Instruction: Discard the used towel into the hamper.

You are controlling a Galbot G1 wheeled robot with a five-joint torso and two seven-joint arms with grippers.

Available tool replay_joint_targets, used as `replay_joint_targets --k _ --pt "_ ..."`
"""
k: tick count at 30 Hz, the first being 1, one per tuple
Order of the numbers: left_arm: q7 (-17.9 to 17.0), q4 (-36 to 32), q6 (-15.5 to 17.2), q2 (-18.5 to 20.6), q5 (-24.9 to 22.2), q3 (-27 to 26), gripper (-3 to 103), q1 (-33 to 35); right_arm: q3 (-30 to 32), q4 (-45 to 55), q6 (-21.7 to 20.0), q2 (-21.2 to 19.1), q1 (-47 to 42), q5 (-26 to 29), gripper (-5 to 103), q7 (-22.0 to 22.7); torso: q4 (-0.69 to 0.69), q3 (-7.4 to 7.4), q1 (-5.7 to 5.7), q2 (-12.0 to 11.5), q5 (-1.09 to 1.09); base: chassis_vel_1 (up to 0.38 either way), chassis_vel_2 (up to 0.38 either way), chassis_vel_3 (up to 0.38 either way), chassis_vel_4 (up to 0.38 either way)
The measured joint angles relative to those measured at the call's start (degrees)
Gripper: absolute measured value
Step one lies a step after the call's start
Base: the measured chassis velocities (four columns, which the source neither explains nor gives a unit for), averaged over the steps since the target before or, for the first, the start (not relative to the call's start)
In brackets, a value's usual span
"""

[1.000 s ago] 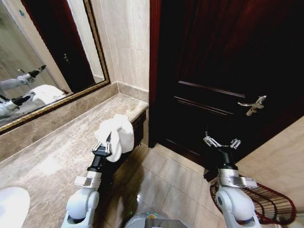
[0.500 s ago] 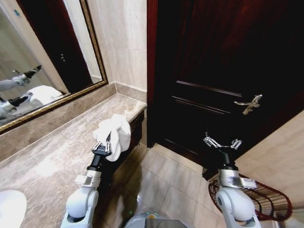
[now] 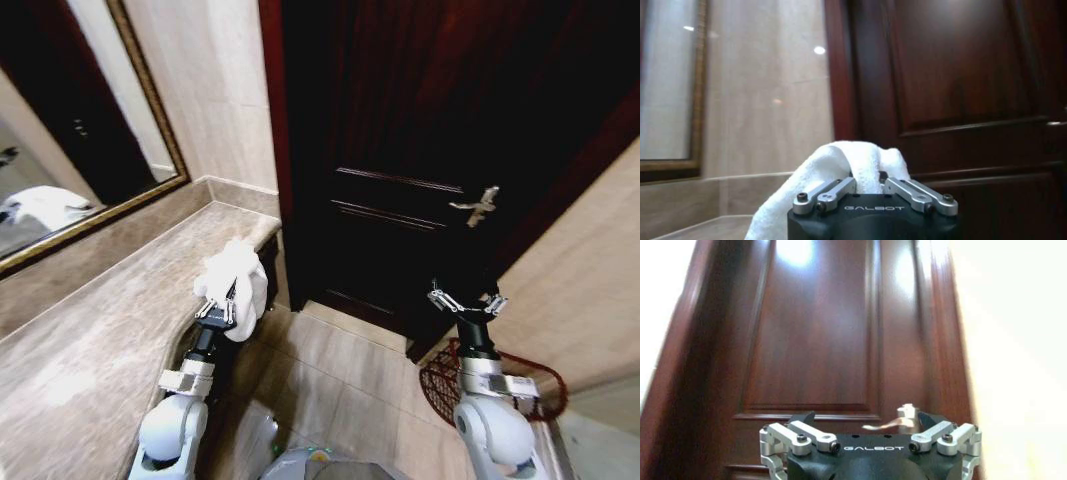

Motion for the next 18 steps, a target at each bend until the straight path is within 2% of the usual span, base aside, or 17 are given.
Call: replay_joint_targets --k 18 --pt "0.6 0.1 -0.1 0.1 -0.1 0.1 6 -0.1 -0.3 -0.2 0.6 0.3 -0.2 0.1 100 -0.1 0.02 0.00 0.00 0.0 0.00 -0.116 -0.127 -0.124 -0.121"
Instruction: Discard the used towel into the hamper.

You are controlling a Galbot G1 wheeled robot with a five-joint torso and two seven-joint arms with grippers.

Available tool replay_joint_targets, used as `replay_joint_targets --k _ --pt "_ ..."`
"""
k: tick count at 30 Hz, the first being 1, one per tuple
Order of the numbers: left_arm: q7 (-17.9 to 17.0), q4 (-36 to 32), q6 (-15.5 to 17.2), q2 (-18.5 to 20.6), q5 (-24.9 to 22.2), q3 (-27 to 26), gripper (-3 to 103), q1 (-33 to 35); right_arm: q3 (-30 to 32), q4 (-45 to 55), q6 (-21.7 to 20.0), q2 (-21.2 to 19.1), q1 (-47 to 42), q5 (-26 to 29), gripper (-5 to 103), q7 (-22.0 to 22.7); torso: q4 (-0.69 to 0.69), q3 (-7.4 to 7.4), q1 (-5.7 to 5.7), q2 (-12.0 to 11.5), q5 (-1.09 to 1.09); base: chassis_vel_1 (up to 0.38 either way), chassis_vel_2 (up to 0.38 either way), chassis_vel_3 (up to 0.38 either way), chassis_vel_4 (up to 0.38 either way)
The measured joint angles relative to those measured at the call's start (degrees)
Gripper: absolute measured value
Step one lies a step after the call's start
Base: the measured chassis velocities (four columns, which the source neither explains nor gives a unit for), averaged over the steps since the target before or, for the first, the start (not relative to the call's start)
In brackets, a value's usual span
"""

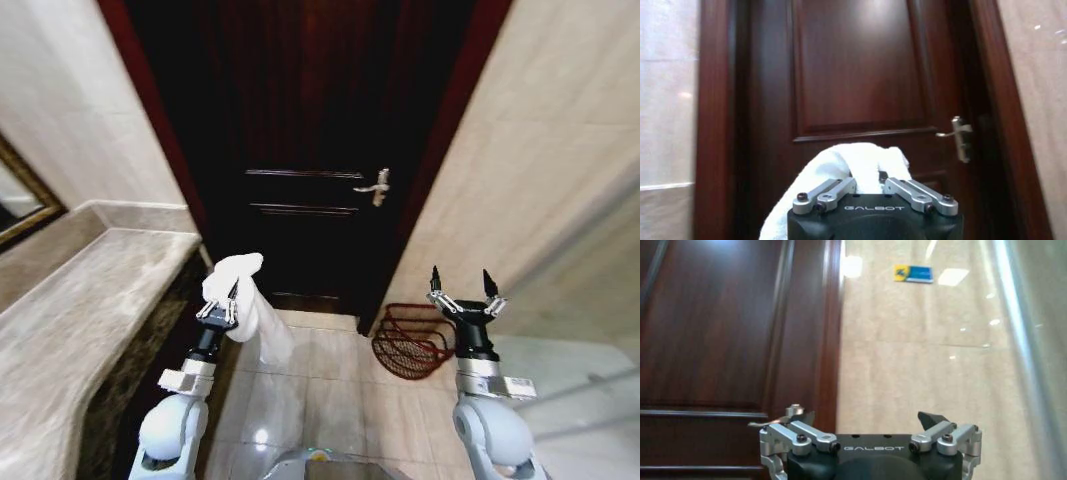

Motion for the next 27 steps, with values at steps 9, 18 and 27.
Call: replay_joint_targets --k 9,18,27 --pt "0.3 0.2 -0.3 -0.1 0.0 -0.1 6 0.0 0.0 -0.6 0.4 0.1 0.2 0.0 100 -0.2 -0.01 0.00 0.00 0.0 0.00 -0.127 -0.125 -0.135 -0.122" --pt "0.1 0.2 -0.3 -0.1 -0.3 -0.1 6 0.0 0.0 -0.9 0.5 0.1 0.3 0.2 100 -0.3 0.00 0.00 0.00 0.0 0.01 -0.121 -0.122 -0.120 -0.127" --pt "0.2 0.3 -0.3 -0.1 -0.3 -0.1 6 -0.2 0.0 -1.0 0.5 0.2 0.3 0.3 100 -0.4 -0.02 0.00 0.00 0.0 0.01 -0.129 -0.143 -0.125 -0.119"
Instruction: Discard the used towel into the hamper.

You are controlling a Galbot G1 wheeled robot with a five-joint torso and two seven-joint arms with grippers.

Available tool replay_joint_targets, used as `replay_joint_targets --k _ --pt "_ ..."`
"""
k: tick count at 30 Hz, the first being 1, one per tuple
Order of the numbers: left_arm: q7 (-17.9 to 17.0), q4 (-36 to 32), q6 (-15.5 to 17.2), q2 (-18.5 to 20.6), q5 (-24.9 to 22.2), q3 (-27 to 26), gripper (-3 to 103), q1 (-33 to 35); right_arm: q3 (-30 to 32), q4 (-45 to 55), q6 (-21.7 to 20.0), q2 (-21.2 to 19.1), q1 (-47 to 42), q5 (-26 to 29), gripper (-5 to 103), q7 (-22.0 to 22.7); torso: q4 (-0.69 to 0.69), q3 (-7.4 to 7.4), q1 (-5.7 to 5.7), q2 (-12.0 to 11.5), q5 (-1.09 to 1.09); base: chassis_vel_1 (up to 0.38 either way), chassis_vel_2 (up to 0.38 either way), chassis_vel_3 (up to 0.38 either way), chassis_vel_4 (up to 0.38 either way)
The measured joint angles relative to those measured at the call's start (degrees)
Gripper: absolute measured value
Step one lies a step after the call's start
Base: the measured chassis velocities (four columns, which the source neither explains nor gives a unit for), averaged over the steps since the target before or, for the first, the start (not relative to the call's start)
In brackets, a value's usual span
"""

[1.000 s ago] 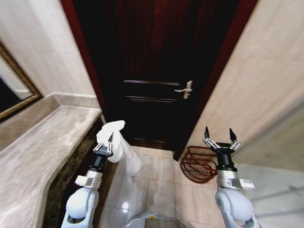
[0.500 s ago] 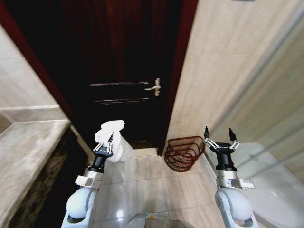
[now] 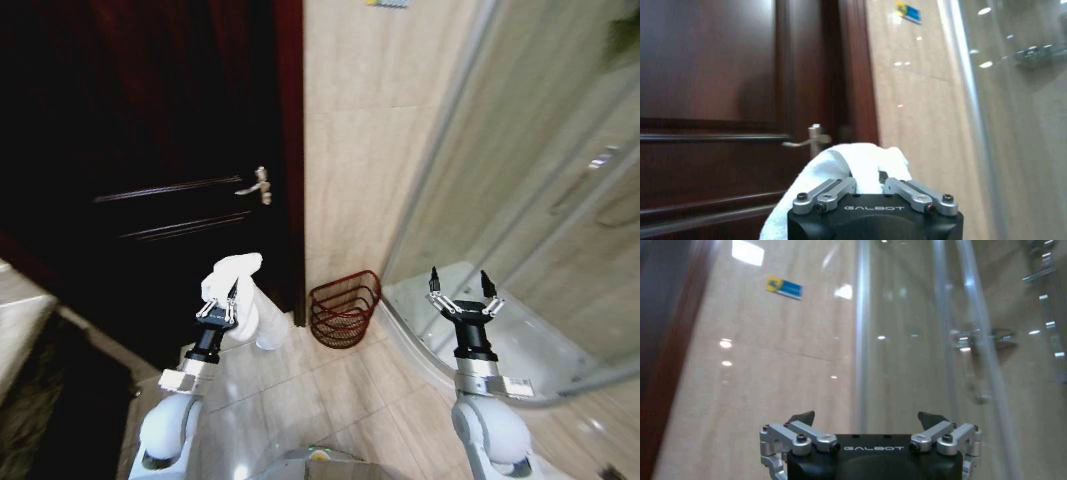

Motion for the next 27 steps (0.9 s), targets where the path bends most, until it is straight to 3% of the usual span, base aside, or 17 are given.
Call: replay_joint_targets --k 27 --pt "0.0 0.2 -0.7 0.0 -1.5 0.5 6 -0.1 -0.2 0.2 0.1 0.1 -0.1 0.4 100 0.4 0.02 0.00 0.00 0.0 0.00 -0.106 -0.107 -0.112 -0.108"
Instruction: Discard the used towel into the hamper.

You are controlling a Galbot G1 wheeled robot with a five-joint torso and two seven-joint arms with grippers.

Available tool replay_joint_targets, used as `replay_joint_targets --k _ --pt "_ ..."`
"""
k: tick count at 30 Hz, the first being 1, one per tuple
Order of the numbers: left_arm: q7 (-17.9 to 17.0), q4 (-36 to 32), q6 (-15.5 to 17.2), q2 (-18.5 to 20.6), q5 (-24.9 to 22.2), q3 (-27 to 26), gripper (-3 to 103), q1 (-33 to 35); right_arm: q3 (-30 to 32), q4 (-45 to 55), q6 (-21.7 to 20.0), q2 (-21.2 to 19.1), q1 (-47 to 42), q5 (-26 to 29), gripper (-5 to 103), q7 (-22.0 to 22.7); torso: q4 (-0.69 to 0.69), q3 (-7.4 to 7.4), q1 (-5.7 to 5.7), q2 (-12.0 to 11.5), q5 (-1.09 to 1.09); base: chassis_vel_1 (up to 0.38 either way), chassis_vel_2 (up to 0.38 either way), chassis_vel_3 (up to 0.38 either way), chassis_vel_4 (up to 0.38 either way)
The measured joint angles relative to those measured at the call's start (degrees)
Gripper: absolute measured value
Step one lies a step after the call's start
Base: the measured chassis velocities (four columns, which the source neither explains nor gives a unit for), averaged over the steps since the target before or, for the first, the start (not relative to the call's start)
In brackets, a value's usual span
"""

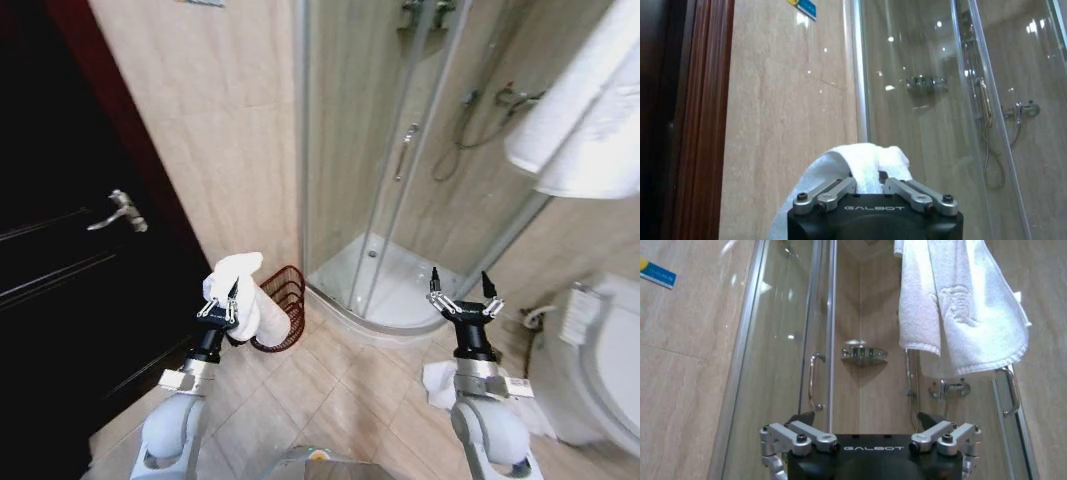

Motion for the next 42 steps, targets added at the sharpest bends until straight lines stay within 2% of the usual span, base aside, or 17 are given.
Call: replay_joint_targets --k 11,29,42 --pt "-0.1 0.3 -0.1 0.0 0.1 0.0 6 0.0 0.0 0.1 1.2 0.0 0.2 1.2 100 -0.1 0.00 0.00 0.01 0.0 -0.01 0.000 0.000 0.000 0.000" --pt "0.0 1.0 -0.7 -0.2 0.2 0.1 6 -0.2 0.3 0.4 0.6 0.6 -0.2 1.1 100 -0.3 -0.01 0.00 0.00 0.0 0.00 0.000 0.000 0.000 0.000" --pt "0.1 1.2 -0.8 -0.2 0.1 0.2 6 -0.4 0.3 0.4 0.6 0.7 -0.2 0.5 100 -0.2 -0.01 0.01 0.03 0.0 -0.01 -0.092 0.098 0.099 -0.097"
